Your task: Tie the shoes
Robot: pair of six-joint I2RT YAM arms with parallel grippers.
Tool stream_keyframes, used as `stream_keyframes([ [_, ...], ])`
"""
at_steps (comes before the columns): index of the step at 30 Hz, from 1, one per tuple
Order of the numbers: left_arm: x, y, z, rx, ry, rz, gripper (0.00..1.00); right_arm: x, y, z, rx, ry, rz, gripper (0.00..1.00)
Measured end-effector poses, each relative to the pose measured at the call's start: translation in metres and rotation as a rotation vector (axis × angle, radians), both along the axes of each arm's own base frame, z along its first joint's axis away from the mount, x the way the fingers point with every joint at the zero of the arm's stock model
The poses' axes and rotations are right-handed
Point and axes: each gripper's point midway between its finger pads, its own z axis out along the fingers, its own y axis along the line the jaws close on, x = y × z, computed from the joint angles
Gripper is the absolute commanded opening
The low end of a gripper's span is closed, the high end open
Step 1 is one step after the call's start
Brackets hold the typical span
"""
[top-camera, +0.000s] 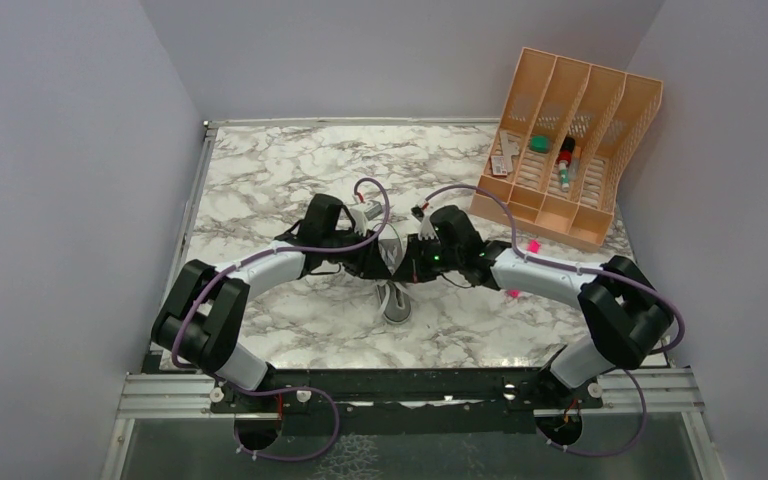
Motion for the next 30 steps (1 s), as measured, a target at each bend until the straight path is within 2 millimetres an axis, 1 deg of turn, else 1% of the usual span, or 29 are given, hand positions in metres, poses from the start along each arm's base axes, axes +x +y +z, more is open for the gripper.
stream_keyframes([
  [3, -0.001, 0.001, -0.002, 0.013, 0.000, -0.001, 0.27, 0.002, 0.002, 0.003, 0.005, -0.006, -0.001, 0.01],
  [5, -0.001, 0.001, -0.003, 0.022, -0.003, -0.002, 0.27, 0.003, 0.002, 0.003, 0.005, -0.008, -0.003, 0.01],
  [9, -0.001, 0.003, -0.005, 0.039, -0.001, 0.004, 0.16, 0.003, 0.002, 0.003, 0.004, -0.007, -0.002, 0.01],
  [14, 0.002, 0.003, -0.007, 0.057, -0.014, 0.016, 0.13, 0.003, 0.002, 0.000, -0.002, 0.000, -0.002, 0.01],
  [15, 0.003, 0.003, -0.007, 0.059, -0.016, 0.017, 0.11, 0.003, 0.002, -0.001, -0.002, 0.000, -0.002, 0.04],
  [18, 0.006, 0.003, -0.006, 0.063, -0.024, 0.024, 0.08, 0.003, 0.002, 0.000, -0.002, 0.000, -0.002, 0.19],
  [21, 0.006, 0.002, -0.007, 0.069, -0.025, 0.025, 0.06, 0.004, 0.003, 0.003, -0.007, -0.003, 0.001, 0.31],
  [22, 0.006, 0.002, -0.008, 0.072, -0.025, 0.027, 0.06, 0.005, 0.003, 0.005, -0.011, -0.010, 0.003, 0.33],
  [25, 0.007, 0.003, -0.009, 0.078, -0.024, 0.035, 0.05, 0.010, -0.001, 0.012, -0.023, -0.046, 0.013, 0.36],
  [27, 0.007, 0.003, -0.009, 0.079, -0.021, 0.039, 0.05, 0.014, -0.003, 0.017, -0.027, -0.075, 0.025, 0.36],
  [30, 0.008, 0.004, -0.009, 0.082, -0.016, 0.048, 0.05, 0.028, -0.006, 0.026, -0.019, -0.111, 0.038, 0.35],
])
